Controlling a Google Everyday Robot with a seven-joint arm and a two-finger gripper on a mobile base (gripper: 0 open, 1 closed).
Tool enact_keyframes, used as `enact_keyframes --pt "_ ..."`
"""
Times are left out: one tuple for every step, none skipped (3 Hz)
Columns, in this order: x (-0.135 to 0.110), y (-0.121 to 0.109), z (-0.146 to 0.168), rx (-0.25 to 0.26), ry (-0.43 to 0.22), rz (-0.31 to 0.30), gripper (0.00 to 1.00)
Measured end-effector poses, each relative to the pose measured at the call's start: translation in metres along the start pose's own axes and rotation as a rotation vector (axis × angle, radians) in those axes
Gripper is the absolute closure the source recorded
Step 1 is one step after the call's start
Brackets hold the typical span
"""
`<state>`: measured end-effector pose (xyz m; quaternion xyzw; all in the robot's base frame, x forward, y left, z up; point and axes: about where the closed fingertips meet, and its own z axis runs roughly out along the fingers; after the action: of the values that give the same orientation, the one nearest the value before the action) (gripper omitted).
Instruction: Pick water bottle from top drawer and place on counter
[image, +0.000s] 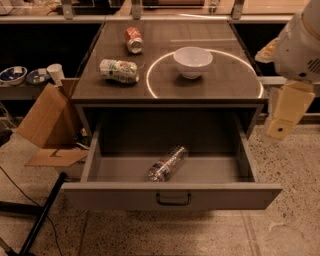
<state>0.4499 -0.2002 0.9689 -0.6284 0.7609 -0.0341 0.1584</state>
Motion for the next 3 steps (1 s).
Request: enact_keyframes --pt "-0.027 -0.007 0.026 -0.033 -0.001 -0.1 0.0" --pt "-0.061 -0.014 0.073 -0.09 0.025 -0.256 0.0" --pt "-0.078 -0.013 0.105 -0.126 0.06 -0.374 0.0"
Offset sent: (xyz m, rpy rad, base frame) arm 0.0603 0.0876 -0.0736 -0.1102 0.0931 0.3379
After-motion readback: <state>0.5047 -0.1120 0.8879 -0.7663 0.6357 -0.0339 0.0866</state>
